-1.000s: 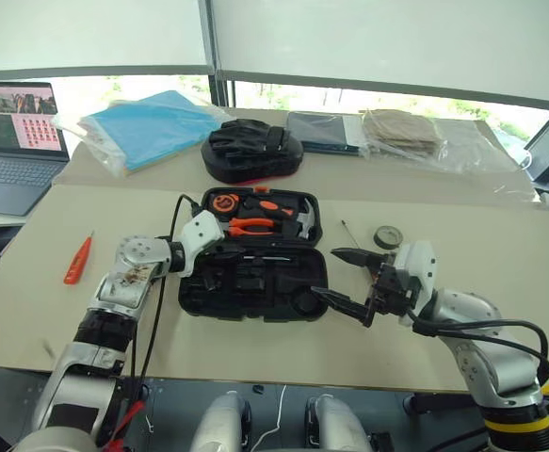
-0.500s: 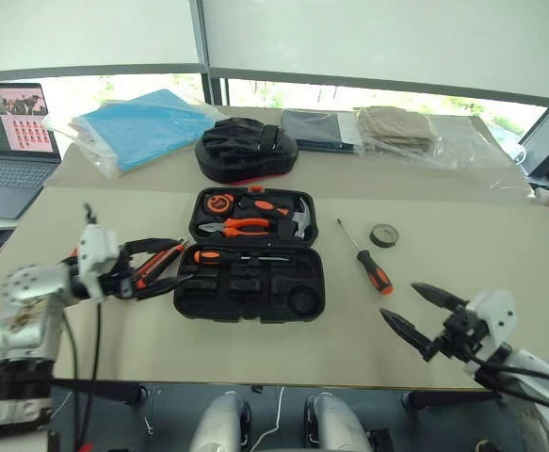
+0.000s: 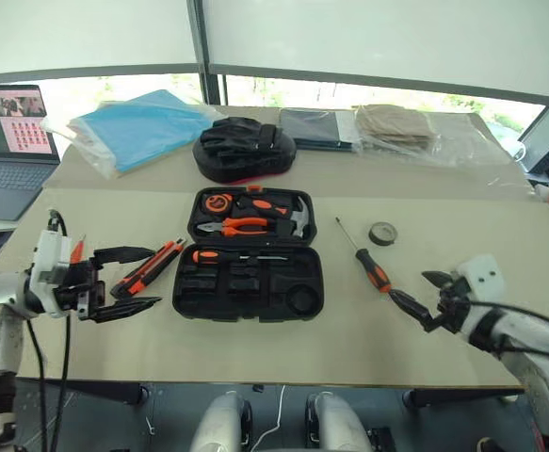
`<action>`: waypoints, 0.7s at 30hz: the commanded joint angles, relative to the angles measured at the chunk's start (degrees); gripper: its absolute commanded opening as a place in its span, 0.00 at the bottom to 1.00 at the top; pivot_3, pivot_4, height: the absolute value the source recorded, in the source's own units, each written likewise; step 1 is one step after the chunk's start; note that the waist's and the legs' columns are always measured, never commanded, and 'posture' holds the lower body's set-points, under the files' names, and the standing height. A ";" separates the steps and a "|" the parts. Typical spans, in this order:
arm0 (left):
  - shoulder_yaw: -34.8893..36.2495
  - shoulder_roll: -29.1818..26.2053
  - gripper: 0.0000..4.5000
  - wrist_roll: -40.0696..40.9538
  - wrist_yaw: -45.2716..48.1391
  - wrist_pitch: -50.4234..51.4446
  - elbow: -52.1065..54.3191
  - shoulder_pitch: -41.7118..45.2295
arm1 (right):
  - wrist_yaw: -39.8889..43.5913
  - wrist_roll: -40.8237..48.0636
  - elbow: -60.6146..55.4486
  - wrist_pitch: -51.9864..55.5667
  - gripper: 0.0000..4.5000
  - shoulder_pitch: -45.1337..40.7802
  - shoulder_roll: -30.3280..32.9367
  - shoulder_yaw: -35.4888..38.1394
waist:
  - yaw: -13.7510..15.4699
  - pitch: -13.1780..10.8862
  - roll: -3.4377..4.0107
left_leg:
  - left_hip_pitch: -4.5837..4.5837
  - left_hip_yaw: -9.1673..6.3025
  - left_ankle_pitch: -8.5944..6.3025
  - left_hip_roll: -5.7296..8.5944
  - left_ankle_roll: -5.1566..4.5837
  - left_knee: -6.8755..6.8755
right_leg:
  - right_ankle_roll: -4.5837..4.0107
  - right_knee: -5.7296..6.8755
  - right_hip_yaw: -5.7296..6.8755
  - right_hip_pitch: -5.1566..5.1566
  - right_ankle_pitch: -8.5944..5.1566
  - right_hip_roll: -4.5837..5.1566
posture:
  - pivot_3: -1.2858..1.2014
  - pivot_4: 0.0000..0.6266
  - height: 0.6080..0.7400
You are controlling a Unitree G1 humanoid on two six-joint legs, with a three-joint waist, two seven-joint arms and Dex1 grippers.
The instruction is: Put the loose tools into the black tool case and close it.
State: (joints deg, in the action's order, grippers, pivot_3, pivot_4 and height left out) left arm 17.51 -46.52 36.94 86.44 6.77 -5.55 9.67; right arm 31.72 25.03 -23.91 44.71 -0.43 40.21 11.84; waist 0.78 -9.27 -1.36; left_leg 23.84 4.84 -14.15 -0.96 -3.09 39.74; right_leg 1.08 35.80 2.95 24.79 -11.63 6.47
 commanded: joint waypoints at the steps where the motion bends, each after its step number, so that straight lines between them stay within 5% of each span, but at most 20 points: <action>1: -1.10 1.92 0.99 3.62 -3.79 4.04 8.22 1.09 | -2.17 -1.00 3.79 8.08 1.00 -9.94 0.50 -5.08 | -0.11 0.00 -0.01 | 0.07 0.01 -0.01 0.02 -0.02 0.00 | 0.08 0.00 -0.01 0.04 0.05 -0.01 | 0.52 0.24 1.00; 8: -2.64 4.31 0.99 4.40 -6.22 5.44 13.11 1.16 | -5.74 -5.39 10.60 16.13 1.00 -22.14 -0.79 -13.50 | -0.26 0.00 -0.01 | 0.28 0.18 -0.03 0.07 -0.09 0.03 | 0.17 0.01 -0.14 0.28 0.10 -0.09 | 0.52 0.24 1.00; 18: -0.89 5.12 1.00 5.98 -9.50 7.02 15.95 -1.17 | -5.06 -4.05 6.26 16.20 0.28 -21.05 -0.96 -9.74 | -0.14 0.00 -0.01 | 0.34 0.21 -0.07 0.09 -0.17 0.11 | 0.31 -0.04 -0.16 0.26 0.14 -0.09 | 0.52 0.24 1.00; 21: 0.33 4.85 1.00 5.81 -10.01 6.46 15.46 -2.43 | -0.82 -1.76 2.25 10.70 0.22 -18.31 -0.29 -6.59 | -0.14 -0.01 -0.01 | 0.34 0.22 -0.08 0.09 -0.17 0.10 | 0.32 -0.05 -0.17 0.27 0.13 -0.10 | 0.52 0.24 1.00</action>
State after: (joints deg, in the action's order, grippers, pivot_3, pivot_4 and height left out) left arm 15.32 -41.17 42.12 76.91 14.01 9.09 7.48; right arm 28.17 21.57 -17.17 60.01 -18.82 38.93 1.73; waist 0.64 -9.28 -1.37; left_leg 24.20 5.06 -14.23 -0.87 -3.26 39.84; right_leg 1.40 35.75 2.78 25.08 -11.50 6.36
